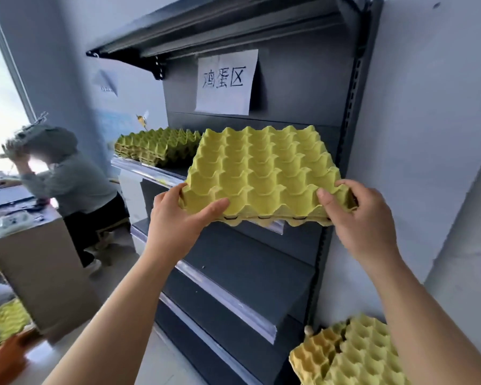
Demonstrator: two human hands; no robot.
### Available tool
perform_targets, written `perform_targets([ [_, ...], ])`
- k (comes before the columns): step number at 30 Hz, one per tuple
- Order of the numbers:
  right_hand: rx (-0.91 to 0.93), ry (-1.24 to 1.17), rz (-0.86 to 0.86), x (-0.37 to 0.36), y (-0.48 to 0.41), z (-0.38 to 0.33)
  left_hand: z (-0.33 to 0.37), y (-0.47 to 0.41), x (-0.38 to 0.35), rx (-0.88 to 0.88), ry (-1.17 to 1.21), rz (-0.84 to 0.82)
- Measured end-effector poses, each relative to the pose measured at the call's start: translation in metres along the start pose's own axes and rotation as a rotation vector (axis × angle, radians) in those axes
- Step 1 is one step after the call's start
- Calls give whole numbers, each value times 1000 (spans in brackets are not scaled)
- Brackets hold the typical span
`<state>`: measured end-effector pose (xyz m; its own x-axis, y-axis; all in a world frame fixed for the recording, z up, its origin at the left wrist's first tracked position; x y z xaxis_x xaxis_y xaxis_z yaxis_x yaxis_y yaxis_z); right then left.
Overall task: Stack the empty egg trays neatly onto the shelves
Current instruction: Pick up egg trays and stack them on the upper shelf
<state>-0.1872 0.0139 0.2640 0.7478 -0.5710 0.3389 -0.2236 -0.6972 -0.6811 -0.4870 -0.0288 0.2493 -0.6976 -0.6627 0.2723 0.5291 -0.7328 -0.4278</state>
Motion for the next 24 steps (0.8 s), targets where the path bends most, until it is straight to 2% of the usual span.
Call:
perform_targets([
  [7,50,-12,-74,-121,-27,-50,-44,-84,55,27,1,71],
  [15,106,-42,-99,-251,-81,-93,-101,-214,81,5,11,200],
  [24,107,-13,-106,-376,-138,-123,-154,-349,84,-4,45,148],
])
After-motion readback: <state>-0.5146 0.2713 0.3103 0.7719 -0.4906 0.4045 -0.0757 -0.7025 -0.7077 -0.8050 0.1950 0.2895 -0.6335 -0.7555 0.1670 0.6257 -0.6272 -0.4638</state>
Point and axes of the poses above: each hand's wrist, its own y-axis away from the middle knuckle, its own x-axis out of the back of the hand, z = x × y, the point moved 3 cm from there along -y, towards the middle knuckle, and after that the axes turned 8 degrees about z, right-handed, at the moved point
